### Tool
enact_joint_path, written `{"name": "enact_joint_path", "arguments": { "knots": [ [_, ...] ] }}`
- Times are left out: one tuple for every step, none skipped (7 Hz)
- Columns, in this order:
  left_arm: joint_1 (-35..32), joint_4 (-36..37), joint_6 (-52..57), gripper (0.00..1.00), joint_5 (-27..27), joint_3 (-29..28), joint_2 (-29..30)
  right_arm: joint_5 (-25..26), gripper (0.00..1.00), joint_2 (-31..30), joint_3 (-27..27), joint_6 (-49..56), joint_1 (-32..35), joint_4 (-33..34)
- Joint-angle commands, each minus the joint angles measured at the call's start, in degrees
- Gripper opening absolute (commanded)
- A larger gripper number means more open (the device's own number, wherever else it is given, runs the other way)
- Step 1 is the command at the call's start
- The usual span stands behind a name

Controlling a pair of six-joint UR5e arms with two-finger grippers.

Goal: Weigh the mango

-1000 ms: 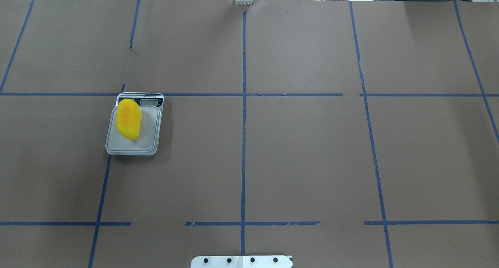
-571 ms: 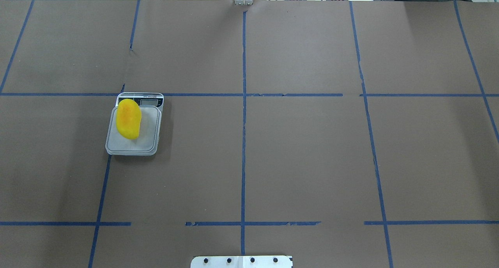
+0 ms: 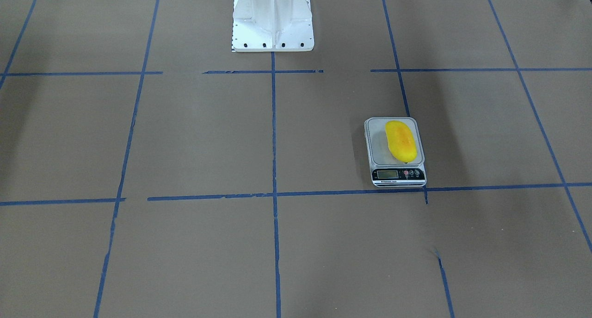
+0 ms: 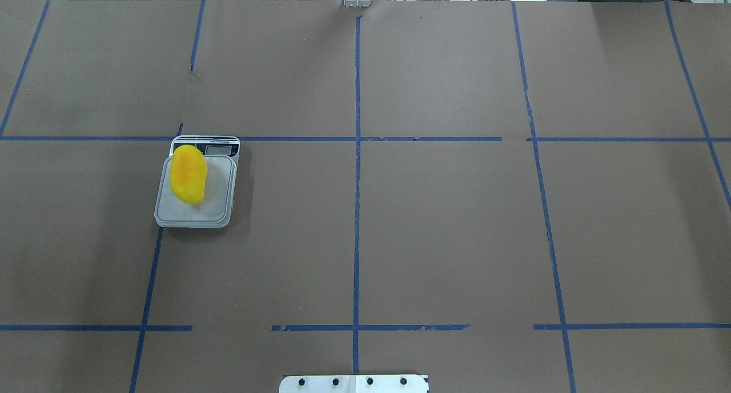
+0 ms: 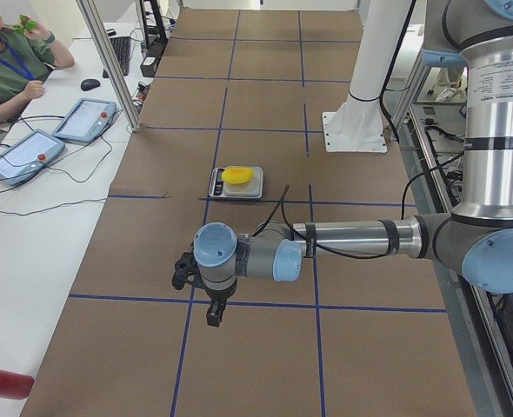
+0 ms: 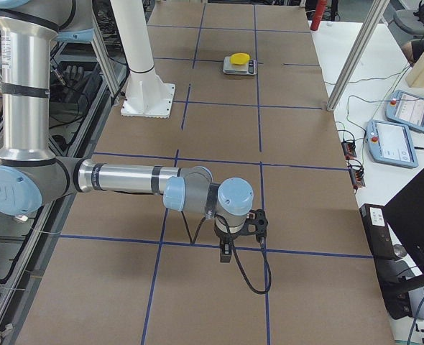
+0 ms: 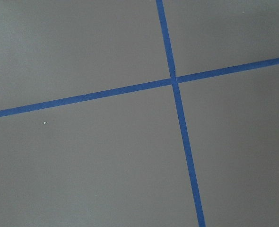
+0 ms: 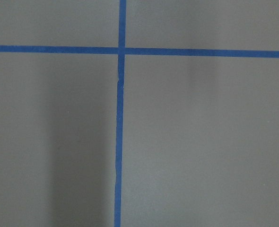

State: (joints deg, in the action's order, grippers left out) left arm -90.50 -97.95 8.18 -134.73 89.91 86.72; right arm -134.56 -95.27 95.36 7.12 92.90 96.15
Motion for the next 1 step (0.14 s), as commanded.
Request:
{"name": "enact_joint_path", "arguments": {
  "knots": [
    [0.0, 0.0, 0.1, 1.0, 0.0, 0.2, 0.0, 0.0, 1.0, 0.0, 0.0, 0.0, 0.0, 0.0]
  ]
}}
